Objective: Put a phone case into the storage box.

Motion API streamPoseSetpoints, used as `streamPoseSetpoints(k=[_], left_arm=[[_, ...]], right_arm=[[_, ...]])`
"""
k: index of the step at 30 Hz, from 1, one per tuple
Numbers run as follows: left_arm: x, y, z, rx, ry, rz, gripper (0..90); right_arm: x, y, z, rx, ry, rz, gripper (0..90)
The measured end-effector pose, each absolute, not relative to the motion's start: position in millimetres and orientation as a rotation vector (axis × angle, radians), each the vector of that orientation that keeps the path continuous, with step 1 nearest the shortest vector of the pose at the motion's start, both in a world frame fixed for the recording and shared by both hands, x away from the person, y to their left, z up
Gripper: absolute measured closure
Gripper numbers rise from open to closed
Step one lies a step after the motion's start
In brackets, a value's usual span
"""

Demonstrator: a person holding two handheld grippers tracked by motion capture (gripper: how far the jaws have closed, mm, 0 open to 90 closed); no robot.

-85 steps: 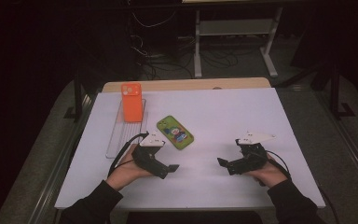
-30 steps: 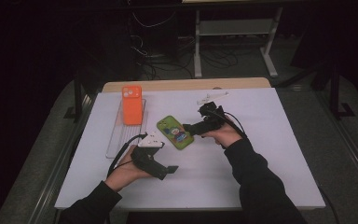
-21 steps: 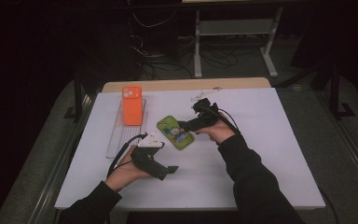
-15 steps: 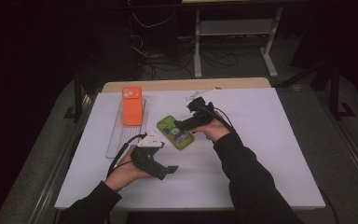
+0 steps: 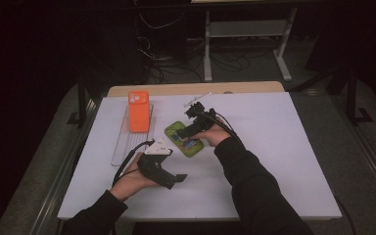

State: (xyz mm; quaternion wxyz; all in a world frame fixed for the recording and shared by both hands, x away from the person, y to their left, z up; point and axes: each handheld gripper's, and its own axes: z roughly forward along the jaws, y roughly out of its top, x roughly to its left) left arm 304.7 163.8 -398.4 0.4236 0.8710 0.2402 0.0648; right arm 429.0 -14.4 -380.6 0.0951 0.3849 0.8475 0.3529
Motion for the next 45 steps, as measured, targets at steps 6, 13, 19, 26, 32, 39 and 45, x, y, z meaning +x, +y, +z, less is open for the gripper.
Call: streamPoseSetpoints(k=[6, 13, 19, 26, 32, 39, 45], left_arm=[[304.3, 163.7, -398.2, 2.184, 0.592, 0.164, 0.0], [304.3, 163.5, -398.4, 2.183, 0.590, 0.163, 0.0], [304.2, 163.5, -398.5, 2.188, 0.586, 0.161, 0.0], [304.4, 164.3, -398.3, 2.189, 0.589, 0.161, 0.0], [303.9, 164.3, -397.9, 2.185, 0.589, 0.163, 0.0], [304.5, 164.6, -398.2, 2.185, 0.591, 0.161, 0.0], [304.5, 164.9, -397.5, 2.183, 0.590, 0.165, 0.0]], right_arm=[[434.9, -7.5, -390.4, 1.165, 2.544, 0.955, 0.0], [438.5, -2.6, -403.7, 1.174, 2.599, 0.844, 0.0], [441.7, 3.1, -412.6, 1.208, 2.625, 0.773, 0.0], [442.1, 9.7, -424.9, 1.222, 2.669, 0.697, 0.0], [441.1, 14.7, -433.0, 1.218, 2.695, 0.620, 0.0], [439.1, 17.3, -437.6, 1.216, 2.687, 0.572, 1.7], [437.0, 18.6, -435.6, 1.199, 2.695, 0.570, 7.5]])
